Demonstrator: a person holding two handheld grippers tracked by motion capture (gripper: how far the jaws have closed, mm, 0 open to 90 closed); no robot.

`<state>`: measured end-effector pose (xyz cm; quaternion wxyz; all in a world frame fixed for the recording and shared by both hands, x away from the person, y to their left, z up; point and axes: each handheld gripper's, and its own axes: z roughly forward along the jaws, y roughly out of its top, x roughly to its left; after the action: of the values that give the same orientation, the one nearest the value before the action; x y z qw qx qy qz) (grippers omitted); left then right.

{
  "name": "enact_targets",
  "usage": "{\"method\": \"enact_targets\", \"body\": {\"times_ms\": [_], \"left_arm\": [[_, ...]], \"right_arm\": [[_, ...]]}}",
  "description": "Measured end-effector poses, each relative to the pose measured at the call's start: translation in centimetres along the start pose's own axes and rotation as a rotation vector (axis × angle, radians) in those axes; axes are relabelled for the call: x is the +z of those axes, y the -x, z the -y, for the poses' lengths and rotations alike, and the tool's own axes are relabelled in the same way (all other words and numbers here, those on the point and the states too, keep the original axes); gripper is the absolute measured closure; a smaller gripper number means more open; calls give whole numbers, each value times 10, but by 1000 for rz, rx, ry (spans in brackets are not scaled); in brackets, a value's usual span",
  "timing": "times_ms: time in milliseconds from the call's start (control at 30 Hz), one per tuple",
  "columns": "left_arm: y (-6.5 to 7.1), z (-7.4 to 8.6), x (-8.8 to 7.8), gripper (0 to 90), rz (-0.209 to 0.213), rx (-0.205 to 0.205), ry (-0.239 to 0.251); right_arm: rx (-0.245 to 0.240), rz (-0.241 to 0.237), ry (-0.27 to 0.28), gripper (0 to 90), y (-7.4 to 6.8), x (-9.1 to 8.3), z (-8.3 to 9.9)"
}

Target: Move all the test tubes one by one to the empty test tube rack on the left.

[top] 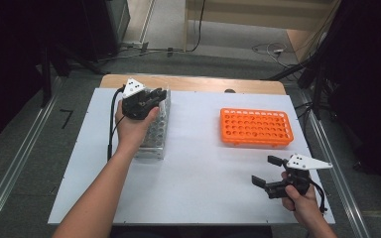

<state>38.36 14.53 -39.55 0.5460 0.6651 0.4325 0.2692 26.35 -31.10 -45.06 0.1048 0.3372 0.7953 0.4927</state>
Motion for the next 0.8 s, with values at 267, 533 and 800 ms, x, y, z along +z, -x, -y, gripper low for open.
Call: {"method": "enact_targets", "body": {"times_ms": [267, 533, 800], "left_arm": [[-5, 8, 16, 758, -55, 27, -15], [-7, 18, 24, 757, -71, 9, -41], [-5, 26, 28, 754, -72, 17, -105]], "right_arm": [[-1, -7, 10, 0, 1, -2, 0], [-4, -8, 16, 0, 1, -4, 1], [-4, -10, 14, 0, 1, -3, 1]]}}
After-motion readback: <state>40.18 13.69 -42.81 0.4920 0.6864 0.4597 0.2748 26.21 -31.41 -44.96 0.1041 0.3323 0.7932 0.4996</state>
